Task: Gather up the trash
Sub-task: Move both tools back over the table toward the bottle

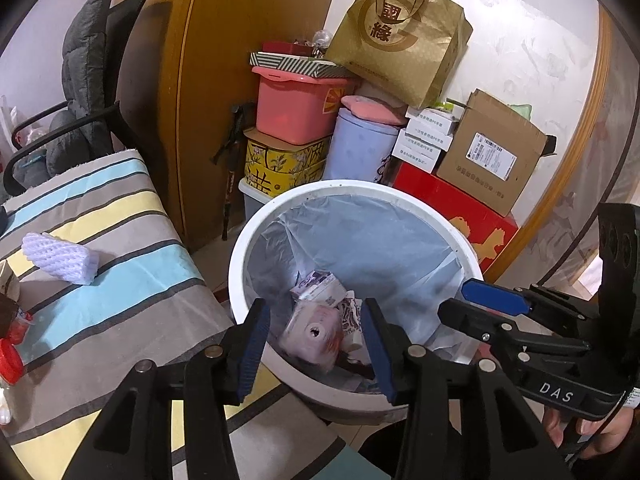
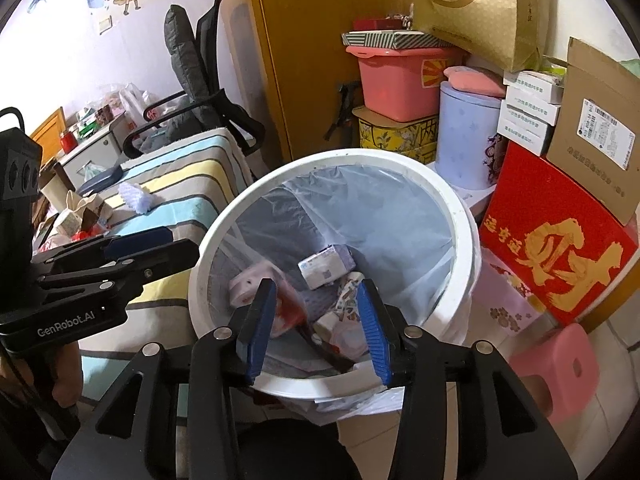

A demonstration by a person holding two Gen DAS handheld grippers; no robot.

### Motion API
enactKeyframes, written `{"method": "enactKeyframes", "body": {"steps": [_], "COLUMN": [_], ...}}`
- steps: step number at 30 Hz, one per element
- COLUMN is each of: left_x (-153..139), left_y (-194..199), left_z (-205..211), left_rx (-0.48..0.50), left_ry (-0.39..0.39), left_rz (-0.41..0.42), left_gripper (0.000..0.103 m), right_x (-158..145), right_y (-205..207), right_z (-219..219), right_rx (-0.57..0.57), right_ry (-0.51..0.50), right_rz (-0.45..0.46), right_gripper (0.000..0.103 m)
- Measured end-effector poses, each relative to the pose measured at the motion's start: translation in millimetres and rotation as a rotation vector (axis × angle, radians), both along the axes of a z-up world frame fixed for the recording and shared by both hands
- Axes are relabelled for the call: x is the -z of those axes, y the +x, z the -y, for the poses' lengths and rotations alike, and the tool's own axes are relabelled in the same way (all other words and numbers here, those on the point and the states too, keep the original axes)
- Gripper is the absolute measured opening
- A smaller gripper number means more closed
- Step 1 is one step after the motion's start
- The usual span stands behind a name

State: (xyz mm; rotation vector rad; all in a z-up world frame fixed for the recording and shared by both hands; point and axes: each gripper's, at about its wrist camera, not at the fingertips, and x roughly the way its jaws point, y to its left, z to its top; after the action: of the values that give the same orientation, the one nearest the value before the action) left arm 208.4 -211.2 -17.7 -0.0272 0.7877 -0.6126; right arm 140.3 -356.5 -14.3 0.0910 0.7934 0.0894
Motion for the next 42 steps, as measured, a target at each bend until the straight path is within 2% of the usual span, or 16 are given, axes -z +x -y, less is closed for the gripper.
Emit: {"method": "enactKeyframes", "body": {"steps": [6,14,23,42], "left_x": [-6,-14,-18,-13], "left_y": [-6,-27,-55,-89], "left_z": [-11,-38,-74,-132], "left_rx": [-0.017,-0.097,-0.202,-0.331], "left_ry": [-0.017,-0.022,0.015,0.033], "left_rz": [0.001,0.016,0.038,0.028], "left_gripper": [0.047,0.047,0.047,0.047], "right_x": [-5,-12,-15,-7], "right_y": [-3,-12,-22,-29], "right_z": [-2,-18,-44,-93], "right_rx": [-0.005,-0.058,-0.143,-0.296], "right_ry": [0.008,0.038,0.068,0.106], "right_rz": [0.018,0.045,0.059,0.022], "right_gripper": [0.045,0.045,0.045,0.044]}}
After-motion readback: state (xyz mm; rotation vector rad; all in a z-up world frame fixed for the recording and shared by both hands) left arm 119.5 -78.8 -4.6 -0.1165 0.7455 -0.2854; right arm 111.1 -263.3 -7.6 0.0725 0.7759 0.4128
